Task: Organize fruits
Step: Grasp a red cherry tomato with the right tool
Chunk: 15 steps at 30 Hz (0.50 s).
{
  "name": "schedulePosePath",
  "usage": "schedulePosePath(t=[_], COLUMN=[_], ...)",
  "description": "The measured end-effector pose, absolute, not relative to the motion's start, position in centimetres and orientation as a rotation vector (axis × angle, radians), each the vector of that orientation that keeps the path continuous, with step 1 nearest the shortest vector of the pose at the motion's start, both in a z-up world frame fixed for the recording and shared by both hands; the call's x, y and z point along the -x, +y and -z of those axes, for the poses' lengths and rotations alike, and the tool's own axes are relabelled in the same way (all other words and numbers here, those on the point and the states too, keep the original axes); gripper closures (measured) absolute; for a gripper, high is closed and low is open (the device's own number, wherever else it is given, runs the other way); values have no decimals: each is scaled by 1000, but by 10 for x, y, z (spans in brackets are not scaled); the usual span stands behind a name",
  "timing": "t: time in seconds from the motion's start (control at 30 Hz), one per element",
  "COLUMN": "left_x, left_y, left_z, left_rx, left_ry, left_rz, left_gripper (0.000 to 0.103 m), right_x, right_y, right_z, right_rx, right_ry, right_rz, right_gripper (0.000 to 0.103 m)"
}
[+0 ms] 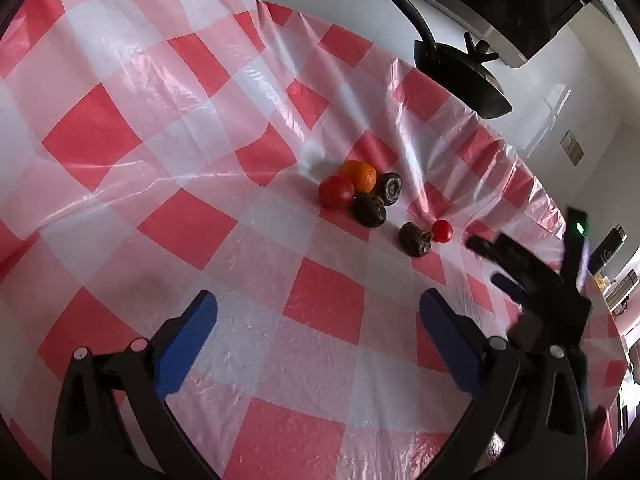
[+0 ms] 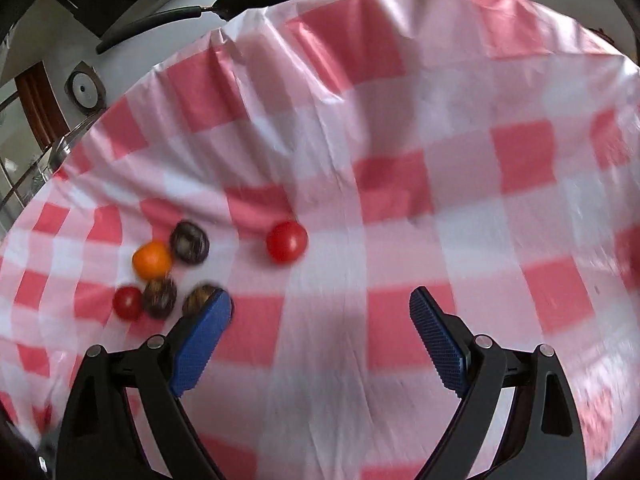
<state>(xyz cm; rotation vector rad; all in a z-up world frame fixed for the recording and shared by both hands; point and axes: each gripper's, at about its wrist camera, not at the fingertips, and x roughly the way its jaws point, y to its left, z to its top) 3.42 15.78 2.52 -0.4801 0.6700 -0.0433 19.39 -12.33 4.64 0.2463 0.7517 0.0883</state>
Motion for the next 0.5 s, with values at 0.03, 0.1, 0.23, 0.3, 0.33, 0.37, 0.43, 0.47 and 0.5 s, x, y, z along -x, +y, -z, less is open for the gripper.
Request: schedulePosePath(t=[0.03, 0.1, 0.23, 0.3, 0.33, 0.37, 0.43, 0.47, 0.5], left_x=[-34, -34, -33, -33, -33, -33, -34, -34, -34], left_y=[158, 158, 159, 160, 160, 160, 160, 160, 160], left_z=[-25, -25, -25, -25, -24, -25, -24, -24, -24], left_rx=[480, 484, 489, 496, 498, 499, 499, 500, 501], left_ry=[669, 667, 664, 663, 662, 661, 664, 665, 667], left_rz=[43, 42, 41, 35, 35, 36, 34, 33, 32], left_gripper=[2, 2, 2, 2, 2, 2, 2, 2, 2], right_x=[-199, -214, -246, -255, -259, -262, -262, -259, -251], right_y=[-120, -111, -91, -88, -86, -82, -76, -75, -80], right_z=[-47, -46, -37, -34, -33, -30, -30, -31, -32], right_rx=[-249, -237, -143, -137, -121, -93, -24, -1, -12], right_ry=[753, 764, 827, 849, 860, 885, 889, 889, 890], right_rz=[-91, -88, -33, -17, -6, -2, 1, -1, 0], right_gripper=[19, 21, 34, 39, 40, 44, 65, 72, 72])
